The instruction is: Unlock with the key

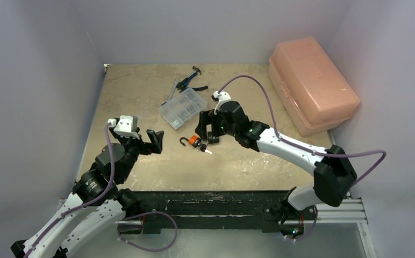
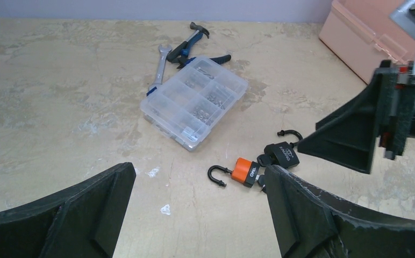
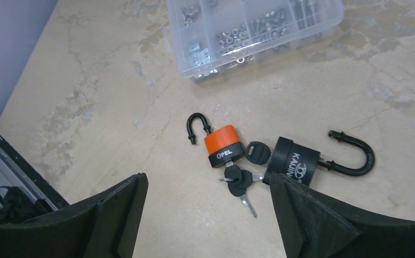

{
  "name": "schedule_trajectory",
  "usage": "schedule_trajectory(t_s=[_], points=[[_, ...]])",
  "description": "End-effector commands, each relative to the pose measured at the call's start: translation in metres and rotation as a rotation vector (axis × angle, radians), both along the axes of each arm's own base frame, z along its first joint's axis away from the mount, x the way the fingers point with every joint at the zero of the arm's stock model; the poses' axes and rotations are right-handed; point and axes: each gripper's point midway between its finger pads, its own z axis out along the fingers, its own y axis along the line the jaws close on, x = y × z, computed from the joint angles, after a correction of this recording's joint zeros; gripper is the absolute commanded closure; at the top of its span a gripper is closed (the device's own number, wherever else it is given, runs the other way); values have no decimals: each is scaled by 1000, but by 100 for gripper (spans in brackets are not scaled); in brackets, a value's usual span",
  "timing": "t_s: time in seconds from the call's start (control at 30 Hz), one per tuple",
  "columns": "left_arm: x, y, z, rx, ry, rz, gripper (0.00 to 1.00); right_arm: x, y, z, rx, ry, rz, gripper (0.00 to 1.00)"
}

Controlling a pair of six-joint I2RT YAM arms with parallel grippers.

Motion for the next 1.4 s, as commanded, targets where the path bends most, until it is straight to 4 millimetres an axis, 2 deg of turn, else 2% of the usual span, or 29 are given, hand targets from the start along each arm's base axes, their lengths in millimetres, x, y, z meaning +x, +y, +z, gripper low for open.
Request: schedule_trajectory(t_s=[0.0,0.13,0.2,0.33,0.53,0.67,0.73,0.8,0.87,0.97,1.37], points=[[2,2,13,1,-35,9,1,1,-21,57,42,-193,-22,8],[1,2,11,-1,-33,0,1,-14,-47,109,115,-322,-48,7],[0,1,11,-2,-35,-4,1,-25,-64,129,153,-379,-69,6],[2,-1,15,-11,-52,-11,1,-42,-104,153,200,-424,-176,4],[14,-10,42,11,-109,-23,1,-78,-152,178,335,-515,-245,1],[21,-23,65,10,-164,-62,1,-87,-176,171,392,-518,-324,1],[25,-28,66,21,-180,-72,1,-92,-180,164,412,-511,-330,1],[31,-29,54,52,-171,-61,1,-94,-181,155,419,-504,-328,1],[36,-31,28,97,-132,-57,2,-94,-179,148,429,-496,-323,1],[36,-30,13,129,-70,-56,3,-93,-175,142,443,-485,-319,1],[33,-18,9,140,-70,-12,2,-81,-165,125,370,-430,-328,1]])
